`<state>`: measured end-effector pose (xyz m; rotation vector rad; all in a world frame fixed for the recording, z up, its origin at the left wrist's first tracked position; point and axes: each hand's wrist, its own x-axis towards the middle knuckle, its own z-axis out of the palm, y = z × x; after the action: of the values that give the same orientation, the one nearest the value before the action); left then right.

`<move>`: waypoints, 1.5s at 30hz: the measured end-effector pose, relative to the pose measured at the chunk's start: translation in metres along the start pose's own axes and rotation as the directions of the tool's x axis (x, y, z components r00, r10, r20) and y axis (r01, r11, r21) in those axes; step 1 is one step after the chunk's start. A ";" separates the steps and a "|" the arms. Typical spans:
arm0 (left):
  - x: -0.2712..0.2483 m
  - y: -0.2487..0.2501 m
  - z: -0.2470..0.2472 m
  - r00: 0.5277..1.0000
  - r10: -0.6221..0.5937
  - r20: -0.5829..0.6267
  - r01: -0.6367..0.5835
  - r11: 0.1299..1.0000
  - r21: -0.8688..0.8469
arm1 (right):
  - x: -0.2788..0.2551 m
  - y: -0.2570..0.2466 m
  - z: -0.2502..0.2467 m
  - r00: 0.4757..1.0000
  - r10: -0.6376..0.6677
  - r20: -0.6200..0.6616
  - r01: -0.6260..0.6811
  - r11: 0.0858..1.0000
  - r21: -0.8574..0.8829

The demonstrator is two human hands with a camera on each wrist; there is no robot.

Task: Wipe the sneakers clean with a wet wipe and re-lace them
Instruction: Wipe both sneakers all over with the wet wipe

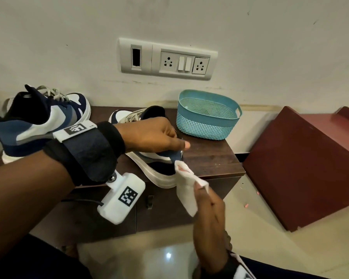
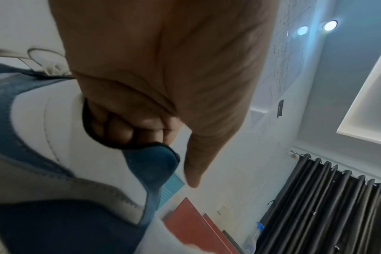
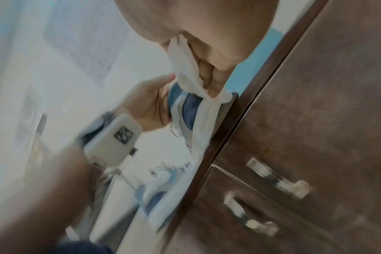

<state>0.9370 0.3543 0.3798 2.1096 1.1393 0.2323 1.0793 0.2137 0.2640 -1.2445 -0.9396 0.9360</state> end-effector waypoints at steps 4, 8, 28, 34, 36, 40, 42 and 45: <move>-0.013 -0.002 -0.006 0.998 0.047 0.051 -0.051 0.996 0.069 | 0.022 -0.022 -0.025 0.947 0.321 -0.026 -0.245 0.771 0.588; -0.034 -0.004 -0.012 0.996 0.040 0.083 -0.054 0.984 0.173 | 0.036 -0.045 -0.034 0.965 0.263 0.018 -0.205 0.707 0.677; -0.103 -0.039 -0.075 0.939 -0.068 -0.336 0.105 0.990 0.092 | 0.133 -0.160 0.021 0.907 -0.032 0.419 0.042 0.999 -0.015; -0.093 -0.005 -0.060 0.922 -0.090 -0.377 -0.166 0.786 -0.595 | 0.123 -0.140 0.076 0.828 -0.056 0.558 0.030 0.998 0.055; -0.087 -0.007 -0.060 0.895 -0.130 -0.426 -0.203 0.732 -0.651 | 0.124 -0.137 0.086 0.811 -0.063 0.581 0.035 0.998 0.060; -0.076 -0.014 -0.064 0.823 -0.209 -0.528 -0.289 0.647 -0.706 | 0.137 -0.138 0.098 0.822 -0.123 0.556 0.111 0.992 0.055; -0.072 -0.015 -0.068 0.824 -0.191 -0.534 -0.314 0.630 -0.710 | 0.144 -0.138 0.099 0.830 -0.100 0.549 0.067 0.994 0.081; -0.067 -0.016 -0.070 0.834 -0.170 -0.524 -0.299 0.659 -0.690 | 0.149 -0.140 0.092 0.714 0.040 0.699 -0.127 0.989 0.074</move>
<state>0.8543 0.3424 0.4310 1.3217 1.0001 1.2153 1.0512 0.3717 0.4198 -0.8218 -1.3963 1.5721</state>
